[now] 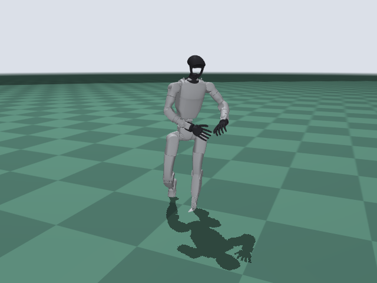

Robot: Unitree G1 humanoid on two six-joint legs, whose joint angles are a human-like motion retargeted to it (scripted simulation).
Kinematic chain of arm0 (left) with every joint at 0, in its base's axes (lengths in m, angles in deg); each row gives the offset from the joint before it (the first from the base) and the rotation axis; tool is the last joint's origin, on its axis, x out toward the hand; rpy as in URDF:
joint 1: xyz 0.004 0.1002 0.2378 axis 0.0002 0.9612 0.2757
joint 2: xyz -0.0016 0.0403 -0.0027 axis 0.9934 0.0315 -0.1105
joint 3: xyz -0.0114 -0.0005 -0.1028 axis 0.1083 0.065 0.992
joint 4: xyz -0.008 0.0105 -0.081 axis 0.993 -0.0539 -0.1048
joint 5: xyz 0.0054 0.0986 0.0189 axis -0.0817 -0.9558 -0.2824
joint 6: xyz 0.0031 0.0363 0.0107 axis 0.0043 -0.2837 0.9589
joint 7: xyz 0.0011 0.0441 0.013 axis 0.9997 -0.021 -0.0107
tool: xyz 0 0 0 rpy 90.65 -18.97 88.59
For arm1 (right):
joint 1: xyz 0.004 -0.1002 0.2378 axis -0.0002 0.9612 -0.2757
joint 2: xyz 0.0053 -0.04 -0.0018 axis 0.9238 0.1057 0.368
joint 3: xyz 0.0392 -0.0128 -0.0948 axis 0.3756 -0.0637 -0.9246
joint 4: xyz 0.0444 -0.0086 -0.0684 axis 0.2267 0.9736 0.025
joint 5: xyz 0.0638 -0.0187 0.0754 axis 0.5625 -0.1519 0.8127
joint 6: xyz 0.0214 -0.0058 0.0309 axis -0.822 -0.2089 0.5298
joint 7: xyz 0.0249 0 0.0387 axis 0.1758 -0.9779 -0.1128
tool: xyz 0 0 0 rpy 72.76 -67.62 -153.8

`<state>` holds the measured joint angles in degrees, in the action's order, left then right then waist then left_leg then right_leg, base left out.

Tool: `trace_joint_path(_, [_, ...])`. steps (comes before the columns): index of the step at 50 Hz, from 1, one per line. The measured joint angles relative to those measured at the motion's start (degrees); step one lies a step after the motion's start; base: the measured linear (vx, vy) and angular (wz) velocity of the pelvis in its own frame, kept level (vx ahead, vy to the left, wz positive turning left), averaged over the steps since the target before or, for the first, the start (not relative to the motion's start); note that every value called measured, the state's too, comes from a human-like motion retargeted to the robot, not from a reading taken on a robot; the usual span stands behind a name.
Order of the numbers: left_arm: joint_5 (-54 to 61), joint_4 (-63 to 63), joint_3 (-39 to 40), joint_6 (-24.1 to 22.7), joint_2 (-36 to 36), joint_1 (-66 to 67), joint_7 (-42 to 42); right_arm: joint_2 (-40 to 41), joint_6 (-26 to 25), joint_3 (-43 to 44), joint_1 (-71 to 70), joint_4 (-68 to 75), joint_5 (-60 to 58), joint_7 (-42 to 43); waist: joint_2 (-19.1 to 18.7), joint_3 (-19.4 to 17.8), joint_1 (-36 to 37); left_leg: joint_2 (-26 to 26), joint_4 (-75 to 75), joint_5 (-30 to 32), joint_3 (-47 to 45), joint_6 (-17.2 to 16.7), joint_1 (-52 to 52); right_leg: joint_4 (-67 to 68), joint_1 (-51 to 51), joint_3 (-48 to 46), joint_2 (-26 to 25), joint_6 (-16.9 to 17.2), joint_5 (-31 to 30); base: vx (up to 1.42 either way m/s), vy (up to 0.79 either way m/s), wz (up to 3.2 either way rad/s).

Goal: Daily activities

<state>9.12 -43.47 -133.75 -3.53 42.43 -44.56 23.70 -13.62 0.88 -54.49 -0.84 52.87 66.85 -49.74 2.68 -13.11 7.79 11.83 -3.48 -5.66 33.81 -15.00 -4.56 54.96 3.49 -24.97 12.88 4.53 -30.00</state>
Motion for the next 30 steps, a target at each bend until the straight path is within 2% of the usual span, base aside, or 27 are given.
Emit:
trace_joint_path(14, [0.8,-5.0,2.6,3.1,0.7,-0.7,1.6,-0.5,0.2,2.2,2.5,-2.2,-2.9,2.7,0.7,-0.7,0.8,1.7,0.0,0.8,1.6,0.0,0.3,0.8,0.1,0.8,-0.5,1.4,0.0,0.00,0.00,0.06])
trace_joint_path(30, [1.4,-7.7,-0.6,2.3,-0.2,-4.5,0.7,1.3,0.1,1.8,0.8,0.1,-3.3,4.3,0.3,-1.9,1.8,2.7,0.0,1.3,2.6,0.0,-0.3,1.6,0.6,0.8,-0.6,1.6,0.0,0.00,0.00,0.00])
